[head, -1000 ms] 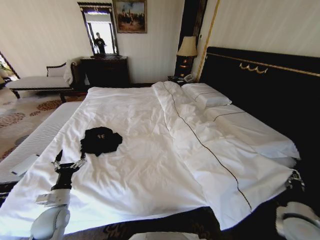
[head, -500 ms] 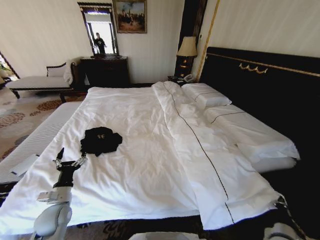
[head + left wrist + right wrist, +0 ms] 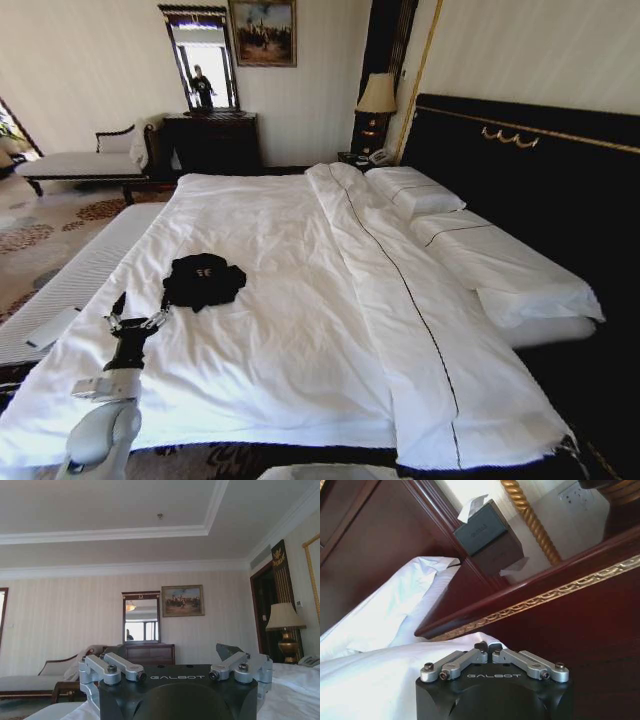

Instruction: Fold the clothes on the bed.

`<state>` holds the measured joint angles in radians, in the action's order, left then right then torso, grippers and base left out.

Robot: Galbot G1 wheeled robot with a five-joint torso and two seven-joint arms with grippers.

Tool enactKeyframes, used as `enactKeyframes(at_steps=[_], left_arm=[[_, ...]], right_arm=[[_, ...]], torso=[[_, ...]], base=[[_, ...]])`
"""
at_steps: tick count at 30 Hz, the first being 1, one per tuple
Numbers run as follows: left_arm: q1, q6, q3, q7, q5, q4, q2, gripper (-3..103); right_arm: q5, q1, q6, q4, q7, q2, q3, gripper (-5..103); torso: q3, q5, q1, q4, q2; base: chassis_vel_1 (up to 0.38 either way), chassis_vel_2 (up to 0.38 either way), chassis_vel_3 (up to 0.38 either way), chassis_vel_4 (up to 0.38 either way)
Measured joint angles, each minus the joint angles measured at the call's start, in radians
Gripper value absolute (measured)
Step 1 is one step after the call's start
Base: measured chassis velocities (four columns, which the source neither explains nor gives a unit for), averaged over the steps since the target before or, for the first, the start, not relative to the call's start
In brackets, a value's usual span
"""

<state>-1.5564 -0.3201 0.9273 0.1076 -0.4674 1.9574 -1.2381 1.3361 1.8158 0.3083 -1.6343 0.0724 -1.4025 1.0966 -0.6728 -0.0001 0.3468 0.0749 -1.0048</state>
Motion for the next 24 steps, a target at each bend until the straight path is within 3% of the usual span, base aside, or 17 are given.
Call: enactKeyframes(at_steps=[14, 20, 22, 24], left_arm=[[0.02, -0.001, -0.005, 0.002, -0.013, -0.02, 0.012, 100], [0.02, -0.002, -0.005, 0.002, -0.013, -0.02, 0.013, 100], [0.018, -0.002, -0.004, 0.002, -0.013, -0.02, 0.013, 100], [0.016, -0.003, -0.003, 0.003, -0.013, -0.018, 0.014, 100]], right_arm=[[-0.062, 0.008, 0.017, 0.107, -0.004, -0.014, -0.011, 0], [-0.072, 0.005, 0.019, 0.087, -0.002, -0.02, -0.014, -3], [-0.071, 0.005, 0.02, 0.069, 0.008, -0.022, -0.014, 7], [-0.07, 0.005, 0.02, 0.052, 0.009, -0.022, -0.013, 12]], torso=[[0.0, 0.0, 0.0, -0.0007, 0.0], [0.0, 0.0001, 0.0, 0.0017, 0.0], [0.0, 0.0003, 0.0, 0.0037, 0.0], [0.0, 0.0003, 0.0, 0.0029, 0.0]], base=[[0.0, 0.0, 0.0, 0.0], [0.0, 0.0, 0.0, 0.0], [0.0, 0.0, 0.0, 0.0], [-0.017, -0.028, -0.063, -0.007]])
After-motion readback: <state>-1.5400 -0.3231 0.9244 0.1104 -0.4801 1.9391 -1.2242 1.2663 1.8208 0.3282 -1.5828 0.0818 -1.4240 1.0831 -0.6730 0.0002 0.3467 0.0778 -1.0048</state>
